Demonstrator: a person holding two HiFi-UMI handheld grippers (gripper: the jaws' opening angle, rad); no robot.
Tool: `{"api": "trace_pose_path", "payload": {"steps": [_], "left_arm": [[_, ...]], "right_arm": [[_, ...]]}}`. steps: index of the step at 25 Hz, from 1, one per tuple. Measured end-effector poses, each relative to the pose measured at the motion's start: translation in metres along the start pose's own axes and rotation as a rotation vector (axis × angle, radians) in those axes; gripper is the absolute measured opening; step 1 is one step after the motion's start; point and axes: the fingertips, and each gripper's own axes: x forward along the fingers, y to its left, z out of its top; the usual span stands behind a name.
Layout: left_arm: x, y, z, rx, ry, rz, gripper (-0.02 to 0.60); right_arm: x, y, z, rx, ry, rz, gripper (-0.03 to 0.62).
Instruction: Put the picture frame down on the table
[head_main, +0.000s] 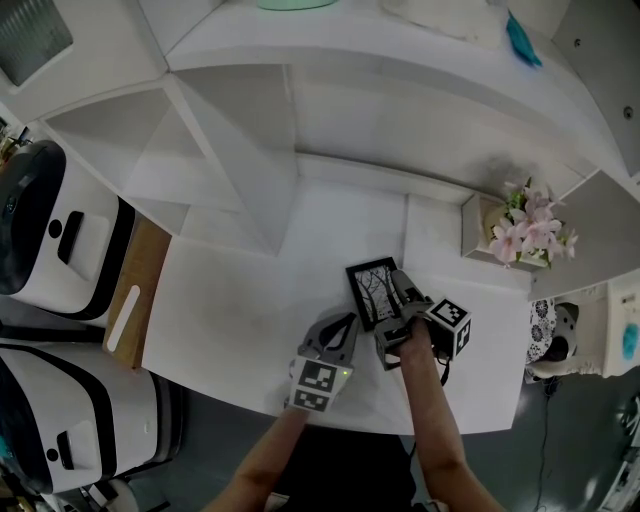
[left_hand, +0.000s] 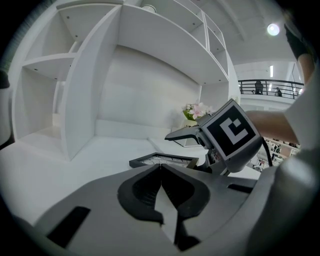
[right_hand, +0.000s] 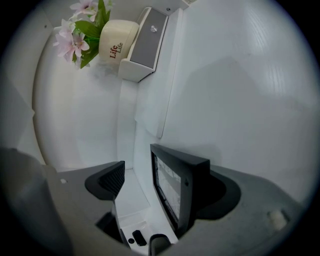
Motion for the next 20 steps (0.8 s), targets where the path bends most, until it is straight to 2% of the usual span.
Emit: {"api": "trace_pose_path", "payload": {"steps": [20], "left_arm": [[-0.003,-0.002,-0.003,-0.002,0.006,-0.008,0.012]], "right_arm": [[-0.013,-0.012,-0.003,0.028,0.004,-0.037,0.419]]}}
